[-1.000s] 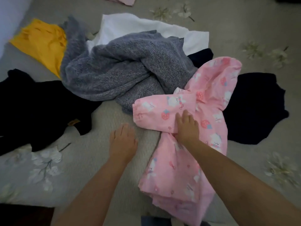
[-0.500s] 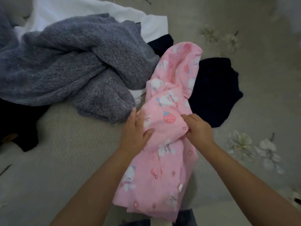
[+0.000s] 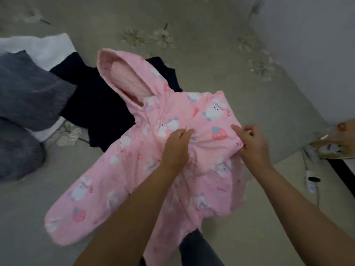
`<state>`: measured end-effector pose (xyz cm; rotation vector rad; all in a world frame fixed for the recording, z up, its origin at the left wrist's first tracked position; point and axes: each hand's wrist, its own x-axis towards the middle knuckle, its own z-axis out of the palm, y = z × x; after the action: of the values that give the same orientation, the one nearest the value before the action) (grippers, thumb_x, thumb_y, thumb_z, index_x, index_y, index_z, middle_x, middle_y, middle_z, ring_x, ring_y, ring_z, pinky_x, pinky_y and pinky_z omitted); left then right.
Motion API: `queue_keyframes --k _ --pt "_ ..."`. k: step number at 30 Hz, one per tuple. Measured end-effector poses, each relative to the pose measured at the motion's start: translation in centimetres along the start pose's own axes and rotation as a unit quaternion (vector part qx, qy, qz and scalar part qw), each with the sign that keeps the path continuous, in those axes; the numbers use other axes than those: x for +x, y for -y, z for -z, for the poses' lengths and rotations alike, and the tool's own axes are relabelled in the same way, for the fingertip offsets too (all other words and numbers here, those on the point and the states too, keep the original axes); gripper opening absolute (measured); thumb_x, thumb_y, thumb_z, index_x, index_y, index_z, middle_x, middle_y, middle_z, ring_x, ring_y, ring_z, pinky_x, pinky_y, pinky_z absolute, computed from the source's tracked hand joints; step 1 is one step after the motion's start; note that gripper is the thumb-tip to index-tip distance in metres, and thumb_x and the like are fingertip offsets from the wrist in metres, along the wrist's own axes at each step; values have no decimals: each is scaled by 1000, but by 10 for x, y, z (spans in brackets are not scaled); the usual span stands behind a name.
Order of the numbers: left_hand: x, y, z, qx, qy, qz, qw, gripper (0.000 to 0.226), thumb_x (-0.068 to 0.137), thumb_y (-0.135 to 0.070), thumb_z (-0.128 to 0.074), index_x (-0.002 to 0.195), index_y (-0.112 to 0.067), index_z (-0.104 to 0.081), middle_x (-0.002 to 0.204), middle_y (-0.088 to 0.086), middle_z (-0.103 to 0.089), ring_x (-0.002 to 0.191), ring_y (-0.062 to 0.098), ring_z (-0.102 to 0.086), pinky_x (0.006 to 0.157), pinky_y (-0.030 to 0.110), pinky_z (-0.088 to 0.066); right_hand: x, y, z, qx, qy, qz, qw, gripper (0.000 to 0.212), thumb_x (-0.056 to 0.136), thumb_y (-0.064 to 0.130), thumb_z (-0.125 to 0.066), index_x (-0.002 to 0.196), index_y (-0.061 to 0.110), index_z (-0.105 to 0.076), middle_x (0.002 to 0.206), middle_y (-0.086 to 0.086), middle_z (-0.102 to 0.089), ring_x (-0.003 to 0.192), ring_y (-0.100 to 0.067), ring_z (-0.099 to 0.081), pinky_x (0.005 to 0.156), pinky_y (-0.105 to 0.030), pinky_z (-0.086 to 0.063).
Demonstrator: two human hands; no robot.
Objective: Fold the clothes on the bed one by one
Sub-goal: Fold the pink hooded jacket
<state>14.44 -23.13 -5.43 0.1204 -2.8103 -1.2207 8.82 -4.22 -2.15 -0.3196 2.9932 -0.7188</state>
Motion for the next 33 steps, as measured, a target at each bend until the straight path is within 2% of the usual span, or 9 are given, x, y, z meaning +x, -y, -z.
queue_keyframes --k 3,7,11,14,16,19,26,29,33 --pt "11 -33 -41 -24 23 17 999 44 73 17 -49 116 10 -57 105 31 -59 99 41 -57 88 40 -43 0 -55 22 -8 3 -26 1000 37 82 -4 -59 118 6 -61 103 -19 -55 86 -28 -54 64 -22 -24" --pt "4 -34 -67 44 129 20 990 46 89 -2 -46 135 -3 -41 135 16 -45 124 28 -42 102 30 -30 4 -98 20 -74 141 -128 979 47 88 1 -46 135 7 -41 131 -22 -41 114 -32 -45 83 -25 -34" --pt "-15 -6 -70 141 193 75 968 41 94 -13 -43 135 -10 -43 138 7 -44 125 22 -40 102 29 -31 -4 -83 0 -171 231 -42 957 53 88 8 -44 140 14 -33 143 -14 -30 128 -30 -34 101 -38 -36" --pt "-29 13 -62 209 179 118 954 39 94 -16 -43 132 -11 -46 136 7 -47 122 24 -44 100 33 -36 -8 -57 -30 -232 251 45 939 53 89 10 -45 139 11 -30 148 -11 -21 137 -27 -19 109 -41 -22" --pt "-38 26 -53 237 181 157 941 37 94 -17 -42 131 -10 -47 133 8 -50 119 24 -47 96 34 -40 -9 -41 -51 -295 271 110 910 48 93 17 -42 138 7 -32 149 -16 -18 140 -30 -12 112 -46 -14" --pt "-52 48 -40 264 198 181 926 38 94 -18 -42 131 -11 -47 134 8 -49 120 25 -46 95 34 -41 -9 -21 -76 -359 296 157 871 44 96 16 -38 138 4 -35 148 -19 -20 140 -35 -10 112 -50 -10" --pt "-65 80 -32 264 190 221 919 45 93 -18 -45 136 -7 -39 143 13 -39 129 30 -36 102 39 -34 7 -3 -105 -372 313 132 864 42 94 13 -33 134 4 -39 142 -18 -31 136 -35 -20 112 -51 -12" --pt "-57 79 -45 252 197 202 926 44 91 -16 -49 133 -4 -44 138 16 -44 126 31 -40 99 41 -38 16 -13 -111 -401 329 119 847 43 94 23 -36 134 8 -40 141 -16 -33 135 -35 -21 111 -53 -11" --pt "-35 69 -66 256 208 194 924 43 90 -19 -48 132 -6 -43 140 15 -40 129 29 -35 97 42 -38 37 -25 -117 -377 351 129 847 43 94 31 -35 130 10 -46 135 -13 -42 129 -31 -30 112 -54 -6"
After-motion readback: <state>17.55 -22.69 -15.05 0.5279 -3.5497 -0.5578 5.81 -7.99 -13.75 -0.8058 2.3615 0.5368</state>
